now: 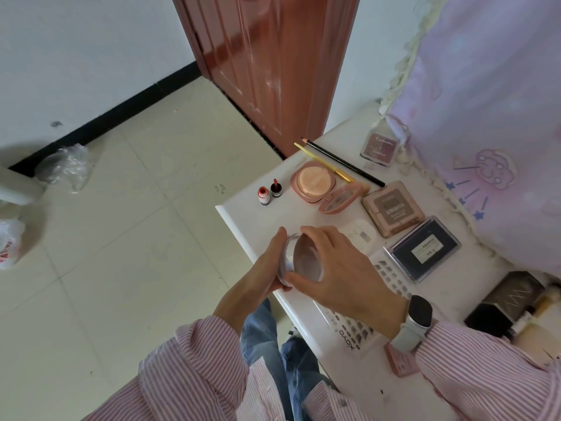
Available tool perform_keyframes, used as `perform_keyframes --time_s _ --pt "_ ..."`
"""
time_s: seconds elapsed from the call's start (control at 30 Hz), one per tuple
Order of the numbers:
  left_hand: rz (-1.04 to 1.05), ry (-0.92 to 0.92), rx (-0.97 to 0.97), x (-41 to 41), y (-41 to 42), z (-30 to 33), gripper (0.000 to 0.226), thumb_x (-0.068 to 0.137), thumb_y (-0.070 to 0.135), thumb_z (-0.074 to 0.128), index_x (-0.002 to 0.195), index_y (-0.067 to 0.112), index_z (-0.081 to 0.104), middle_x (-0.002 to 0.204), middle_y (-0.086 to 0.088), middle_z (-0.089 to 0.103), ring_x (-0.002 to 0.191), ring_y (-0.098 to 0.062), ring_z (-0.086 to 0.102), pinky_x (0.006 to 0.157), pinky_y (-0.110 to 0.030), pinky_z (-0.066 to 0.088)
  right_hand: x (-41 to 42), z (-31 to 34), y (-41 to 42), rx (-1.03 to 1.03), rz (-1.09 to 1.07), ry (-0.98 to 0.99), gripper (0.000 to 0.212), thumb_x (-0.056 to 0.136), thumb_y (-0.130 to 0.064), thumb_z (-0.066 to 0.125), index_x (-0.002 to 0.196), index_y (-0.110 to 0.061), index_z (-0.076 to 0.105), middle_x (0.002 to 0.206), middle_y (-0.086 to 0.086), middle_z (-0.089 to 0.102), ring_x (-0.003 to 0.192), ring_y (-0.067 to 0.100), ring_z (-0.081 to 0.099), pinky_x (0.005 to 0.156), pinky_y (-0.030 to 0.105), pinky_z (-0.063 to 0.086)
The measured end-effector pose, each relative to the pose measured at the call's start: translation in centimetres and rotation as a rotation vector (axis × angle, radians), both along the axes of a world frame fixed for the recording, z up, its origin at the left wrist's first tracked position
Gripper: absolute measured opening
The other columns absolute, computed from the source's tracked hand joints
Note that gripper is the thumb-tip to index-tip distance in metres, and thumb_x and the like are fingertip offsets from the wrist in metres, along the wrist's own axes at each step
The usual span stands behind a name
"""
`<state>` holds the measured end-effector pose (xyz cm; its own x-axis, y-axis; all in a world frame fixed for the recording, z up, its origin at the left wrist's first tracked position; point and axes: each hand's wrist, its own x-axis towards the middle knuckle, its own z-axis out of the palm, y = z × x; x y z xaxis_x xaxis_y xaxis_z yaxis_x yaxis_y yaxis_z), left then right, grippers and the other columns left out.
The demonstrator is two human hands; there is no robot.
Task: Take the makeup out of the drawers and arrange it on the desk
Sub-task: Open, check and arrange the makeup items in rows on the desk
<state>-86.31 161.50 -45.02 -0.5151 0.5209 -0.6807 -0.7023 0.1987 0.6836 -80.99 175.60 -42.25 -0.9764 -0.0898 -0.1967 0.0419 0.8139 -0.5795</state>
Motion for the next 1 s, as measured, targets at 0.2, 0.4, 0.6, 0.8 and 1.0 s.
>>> perform_keyframes --time_s 0.2,0.4,0.6,0.8,1.0 --pt "0.072 -0.016 -0.026 -0.4 -0.5 0.0 0.061 0.093 0.056 0.021 0.086 0.013 0.064 0.077 -0.017 0.054 0.065 -0.028 0.049 0.055 -0.028 0.038 -0.4 -0.3 1.0 0.058 0.270 0.229 0.081 0.072 -0.038 0.069 0.138 -0.023 0.024 0.134 -0.004 0.039 0.116 0.019 0.045 0.092 0.038 0.045" --pt "0.327 -0.110 0.010 -1.2 -1.9 -0.7 0.050 0.095 0.050 0.028 0.114 0.013 0.056 0.094 -0.011 0.070 0.076 -0.028 0.069 0.062 -0.038 0.057 0.0 -1.5 1.8 -0.054 0.131 0.255 0.062 0.074 -0.042 0.057 0.129 -0.029 0.032 0.125 0.002 0.027 0.101 0.015 0.046 0.086 0.033 0.050" --pt "0.541 0.112 -0.212 -1.1 -1.9 -0.7 0.035 0.096 0.042 0.038 0.111 0.018 0.058 0.104 -0.006 0.063 0.092 -0.025 0.063 0.060 -0.036 0.058 0.2 -3.6 0.9 0.225 -0.017 0.347 0.043 0.073 -0.049 0.055 0.099 -0.017 0.044 0.115 0.012 0.053 0.098 0.025 0.056 0.080 0.035 0.045" --pt "0.549 0.409 -0.464 -1.5 -1.5 -0.9 0.029 0.098 0.032 0.035 0.106 0.013 0.055 0.088 0.001 0.058 0.073 -0.015 0.054 0.053 -0.026 0.043 0.3 -4.4 0.9 0.404 -0.024 0.354 0.036 0.070 -0.046 0.064 0.088 -0.016 0.053 0.116 0.010 0.060 0.098 0.027 0.056 0.076 0.038 0.042" --pt "0.487 0.475 -0.583 -1.6 -1.9 -1.4 0.031 0.097 0.025 0.036 0.115 0.013 0.059 0.113 -0.009 0.055 0.094 -0.022 0.058 0.070 -0.037 0.056 0.0 -4.8 1.2 0.474 -0.015 0.295 0.032 0.068 -0.041 0.070 0.086 -0.017 0.059 0.121 0.012 0.059 0.092 0.026 0.057 0.073 0.036 0.038"
